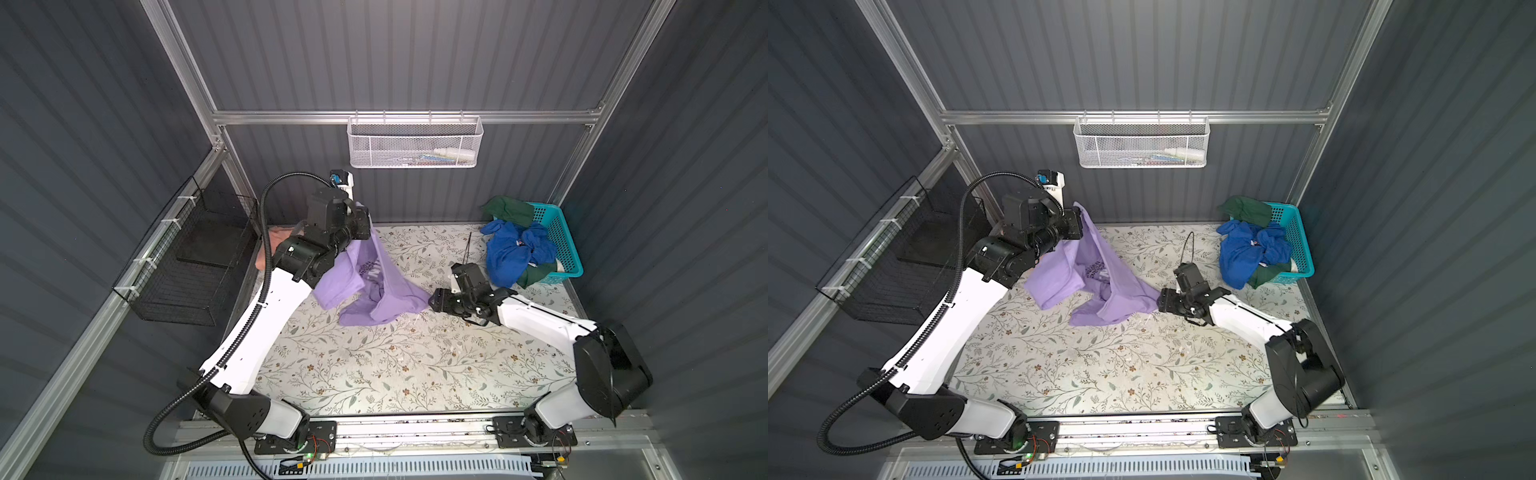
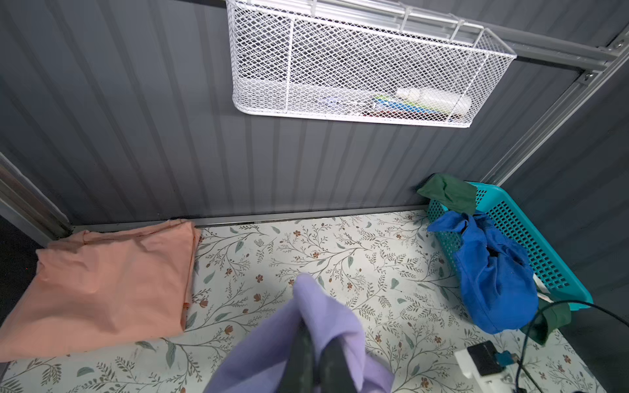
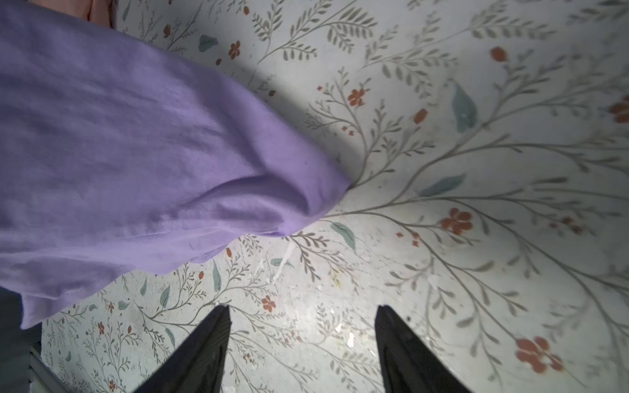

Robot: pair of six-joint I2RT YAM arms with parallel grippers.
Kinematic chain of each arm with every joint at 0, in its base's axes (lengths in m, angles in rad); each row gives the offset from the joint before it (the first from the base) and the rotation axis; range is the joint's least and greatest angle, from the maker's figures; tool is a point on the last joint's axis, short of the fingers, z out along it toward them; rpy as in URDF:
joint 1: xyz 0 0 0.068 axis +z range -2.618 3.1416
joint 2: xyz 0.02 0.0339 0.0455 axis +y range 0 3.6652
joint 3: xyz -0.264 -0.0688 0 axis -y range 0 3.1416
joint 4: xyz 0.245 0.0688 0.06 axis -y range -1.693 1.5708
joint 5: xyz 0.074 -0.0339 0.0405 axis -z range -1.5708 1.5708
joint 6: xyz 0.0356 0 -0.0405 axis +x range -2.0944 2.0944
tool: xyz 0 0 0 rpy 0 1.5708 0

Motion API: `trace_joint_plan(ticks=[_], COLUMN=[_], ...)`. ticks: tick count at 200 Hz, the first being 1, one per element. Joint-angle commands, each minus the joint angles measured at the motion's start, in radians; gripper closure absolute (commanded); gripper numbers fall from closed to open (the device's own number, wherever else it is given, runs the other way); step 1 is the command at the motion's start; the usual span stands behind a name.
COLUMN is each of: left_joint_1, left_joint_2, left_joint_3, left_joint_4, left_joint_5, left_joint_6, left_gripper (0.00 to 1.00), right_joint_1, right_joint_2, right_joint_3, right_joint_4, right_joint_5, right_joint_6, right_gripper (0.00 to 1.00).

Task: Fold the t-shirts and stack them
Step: 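Grasp the lavender t-shirt with the left gripper and lift it, then grasp the shirt's hanging edge with the right gripper and stretch it between both grippers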

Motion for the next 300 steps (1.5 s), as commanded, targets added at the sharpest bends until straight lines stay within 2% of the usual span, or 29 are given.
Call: trace_joint_plan(ticks=[1,35,66,85,107,129,145,183,204,255,275,300], left_joint_1=[-0.001,-0.001,0.000,-0.001,0.002,0.005,0.008,0.017,0.017,0.013,0.011,0.011], left_joint_2=[0.054,0.066,0.054,0.037,0.026,0.023,0.015,-0.017,-0.047,-0.303,-0.397,-0.467], left_joint_3=[-0.004,-0.023,-0.035,-0.056,-0.072,-0.075,-0.083,-0.108,-0.117,-0.310,-0.388,-0.376], left_joint_4=[-0.083,-0.077,-0.071,-0.063,-0.061,-0.064,-0.058,-0.054,-0.069,-0.062,-0.055,-0.092], left_joint_5=[-0.014,-0.049,-0.077,-0.095,-0.113,-0.123,-0.136,-0.153,-0.156,-0.198,-0.218,-0.181], left_joint_6=[0.033,0.032,0.040,0.049,0.065,0.073,0.074,0.078,0.089,0.116,0.120,0.100], left_gripper=[1.00,1.00,1.00,1.00,1.00,1.00,1.00,1.00,1.00,1.00,1.00,1.00], right_joint_1=[0.049,0.114,0.119,0.113,0.102,0.099,0.099,0.099,0.104,0.134,0.146,0.148], right_joint_2=[0.124,0.314,0.424,0.472,0.503,0.479,0.446,0.331,0.218,-0.192,-0.326,-0.431], right_joint_3=[0.076,0.233,0.345,0.405,0.448,0.451,0.443,0.400,0.328,0.170,0.204,0.281], right_joint_4=[0.031,-0.009,-0.044,-0.070,-0.077,-0.068,-0.088,-0.176,-0.240,-0.481,-0.594,-0.702], right_joint_5=[-0.032,-0.096,-0.055,-0.004,0.009,0.027,0.063,0.105,0.180,0.403,0.494,0.532], right_joint_6=[-0.022,-0.044,-0.039,-0.045,-0.048,-0.068,-0.077,-0.084,-0.068,-0.048,-0.043,-0.080], right_gripper=[0.29,0.29,0.32,0.38,0.68,0.89,1.00,1.00,1.00,1.00,1.00,1.00])
